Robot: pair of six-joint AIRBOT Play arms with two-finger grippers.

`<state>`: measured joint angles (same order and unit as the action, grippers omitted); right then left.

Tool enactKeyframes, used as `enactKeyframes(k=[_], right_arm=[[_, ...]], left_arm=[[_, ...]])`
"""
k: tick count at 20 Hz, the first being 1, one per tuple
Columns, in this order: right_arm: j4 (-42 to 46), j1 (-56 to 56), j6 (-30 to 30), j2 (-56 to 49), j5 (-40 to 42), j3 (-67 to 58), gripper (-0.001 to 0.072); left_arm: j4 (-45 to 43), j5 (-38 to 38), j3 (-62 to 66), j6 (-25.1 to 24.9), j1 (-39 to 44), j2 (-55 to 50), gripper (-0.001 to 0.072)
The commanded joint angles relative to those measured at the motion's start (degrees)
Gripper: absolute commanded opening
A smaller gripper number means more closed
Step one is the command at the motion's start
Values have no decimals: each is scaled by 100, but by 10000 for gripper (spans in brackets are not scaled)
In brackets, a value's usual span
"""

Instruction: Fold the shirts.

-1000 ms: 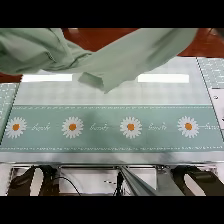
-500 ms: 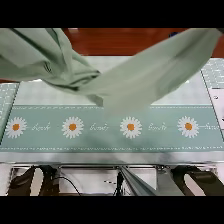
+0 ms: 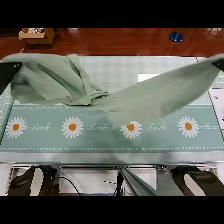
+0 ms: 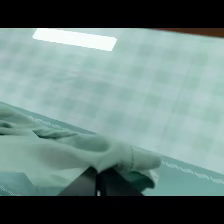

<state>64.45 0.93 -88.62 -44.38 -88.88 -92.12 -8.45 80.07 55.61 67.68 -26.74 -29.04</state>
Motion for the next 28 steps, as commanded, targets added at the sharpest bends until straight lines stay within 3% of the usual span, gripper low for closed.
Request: enactKeyframes(k=[1,2,3,8,13,15,19,23,28], right_arm=[[299,-4,-13,2,-245,-9,25],[299,-4,-13,2,-227,-7,25],[302,-4,-11,2,-225,-7,25],[308,-4,42,2,-227,-9,25],[341,-4,85,2,9,-9,25],[341,-4,85,2,127,-9,25],[479,-4,94,2,164,-7,25],[1331,-4,98,-46,2,-7,25],[1379,-2,127,-269,-229,-7,25]], left_arm=[[-278,116,9,162,-2,4,222],[-59,101,9,160,-2,4,561],[168,7,9,164,-2,4,720],[286,-737,81,136,-7,2,720],[210,-820,79,138,-7,0,720],[-256,-798,79,140,-4,0,720],[-2046,-352,-28,302,-2,-11,705],[-2573,-201,-968,356,0,-50,703],[-2500,-380,-2868,352,175,-616,705]])
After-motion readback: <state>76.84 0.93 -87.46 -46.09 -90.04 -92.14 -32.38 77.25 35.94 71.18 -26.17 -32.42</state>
